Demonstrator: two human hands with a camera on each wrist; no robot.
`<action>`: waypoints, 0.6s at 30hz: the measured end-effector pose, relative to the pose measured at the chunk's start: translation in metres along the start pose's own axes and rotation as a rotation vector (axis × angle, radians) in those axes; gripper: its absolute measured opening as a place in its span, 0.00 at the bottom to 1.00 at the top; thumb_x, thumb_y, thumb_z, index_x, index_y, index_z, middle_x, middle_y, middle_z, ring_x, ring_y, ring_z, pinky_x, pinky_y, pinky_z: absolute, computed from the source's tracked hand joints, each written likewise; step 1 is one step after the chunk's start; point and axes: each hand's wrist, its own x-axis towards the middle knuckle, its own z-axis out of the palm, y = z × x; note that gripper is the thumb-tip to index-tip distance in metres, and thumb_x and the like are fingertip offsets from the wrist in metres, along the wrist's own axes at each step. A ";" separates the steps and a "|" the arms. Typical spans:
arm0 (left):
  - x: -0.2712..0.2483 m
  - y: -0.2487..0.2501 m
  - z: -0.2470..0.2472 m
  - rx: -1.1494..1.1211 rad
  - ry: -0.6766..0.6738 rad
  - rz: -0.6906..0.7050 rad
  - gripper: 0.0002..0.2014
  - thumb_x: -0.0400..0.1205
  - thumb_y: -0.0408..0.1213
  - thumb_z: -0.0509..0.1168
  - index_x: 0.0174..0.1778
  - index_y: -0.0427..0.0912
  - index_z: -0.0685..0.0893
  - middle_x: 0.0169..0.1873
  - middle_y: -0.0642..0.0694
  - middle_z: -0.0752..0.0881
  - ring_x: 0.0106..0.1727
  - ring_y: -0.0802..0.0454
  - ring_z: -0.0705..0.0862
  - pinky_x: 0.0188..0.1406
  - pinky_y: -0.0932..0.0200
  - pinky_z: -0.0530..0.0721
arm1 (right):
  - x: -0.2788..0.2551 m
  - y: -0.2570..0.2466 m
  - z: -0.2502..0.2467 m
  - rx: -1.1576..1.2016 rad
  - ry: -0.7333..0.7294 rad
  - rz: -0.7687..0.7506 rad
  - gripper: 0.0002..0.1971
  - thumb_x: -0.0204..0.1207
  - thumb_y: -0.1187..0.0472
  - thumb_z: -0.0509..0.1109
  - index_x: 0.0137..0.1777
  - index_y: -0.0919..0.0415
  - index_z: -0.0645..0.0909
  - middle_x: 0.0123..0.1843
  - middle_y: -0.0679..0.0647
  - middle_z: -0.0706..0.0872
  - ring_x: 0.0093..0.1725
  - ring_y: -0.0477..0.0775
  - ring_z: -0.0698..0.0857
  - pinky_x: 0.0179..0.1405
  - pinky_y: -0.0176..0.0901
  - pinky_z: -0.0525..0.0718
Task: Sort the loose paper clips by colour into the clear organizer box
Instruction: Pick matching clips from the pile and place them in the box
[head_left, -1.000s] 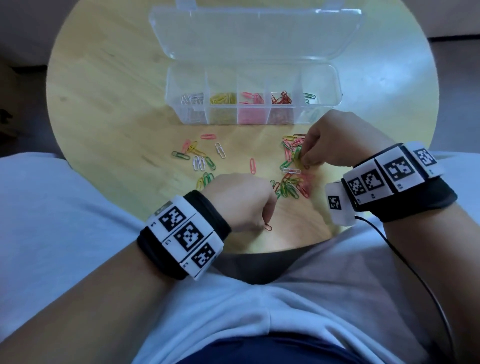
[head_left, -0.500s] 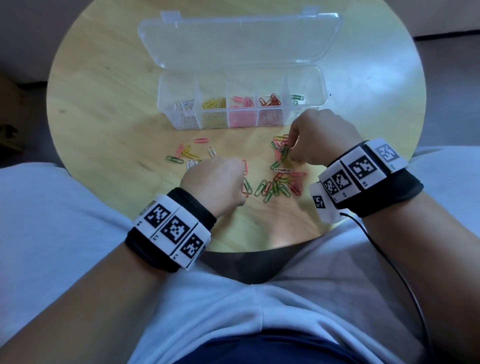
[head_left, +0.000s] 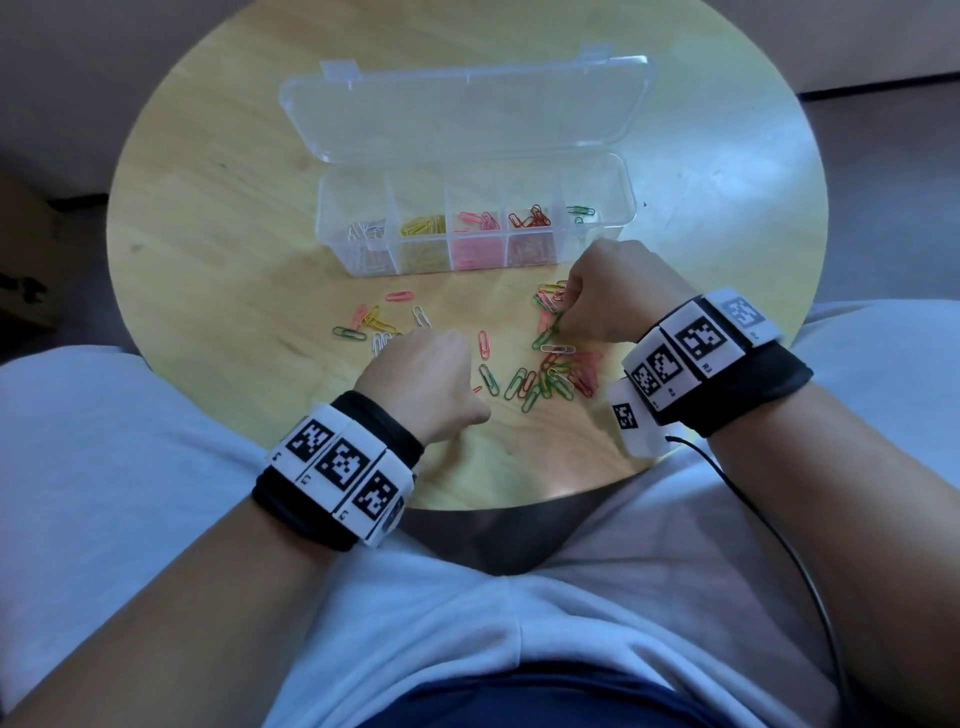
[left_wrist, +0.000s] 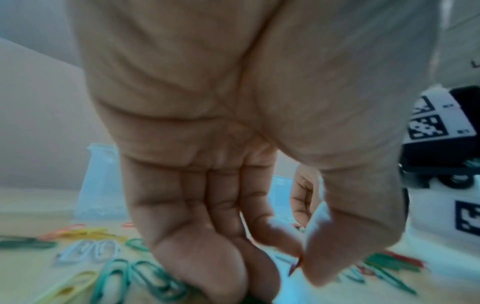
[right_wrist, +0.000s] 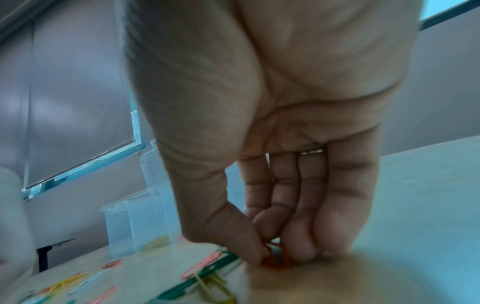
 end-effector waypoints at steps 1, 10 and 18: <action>0.000 -0.001 -0.002 -0.041 0.005 0.001 0.08 0.67 0.38 0.70 0.34 0.36 0.84 0.30 0.42 0.87 0.35 0.46 0.85 0.30 0.54 0.82 | 0.000 0.002 -0.001 0.029 0.003 0.005 0.05 0.64 0.61 0.75 0.39 0.61 0.88 0.39 0.56 0.88 0.35 0.52 0.84 0.26 0.36 0.78; 0.000 -0.013 -0.013 -0.645 0.030 0.065 0.14 0.71 0.29 0.75 0.48 0.51 0.88 0.31 0.50 0.90 0.33 0.58 0.87 0.34 0.70 0.83 | -0.013 0.030 -0.025 0.872 -0.165 0.100 0.04 0.71 0.73 0.76 0.44 0.69 0.85 0.38 0.63 0.89 0.36 0.54 0.88 0.37 0.38 0.89; 0.007 -0.010 -0.009 -0.854 -0.033 0.052 0.08 0.73 0.24 0.69 0.39 0.42 0.87 0.29 0.42 0.89 0.30 0.51 0.85 0.30 0.60 0.79 | -0.020 0.031 -0.037 1.110 -0.302 0.073 0.07 0.79 0.75 0.66 0.45 0.70 0.85 0.32 0.58 0.87 0.31 0.53 0.89 0.30 0.36 0.87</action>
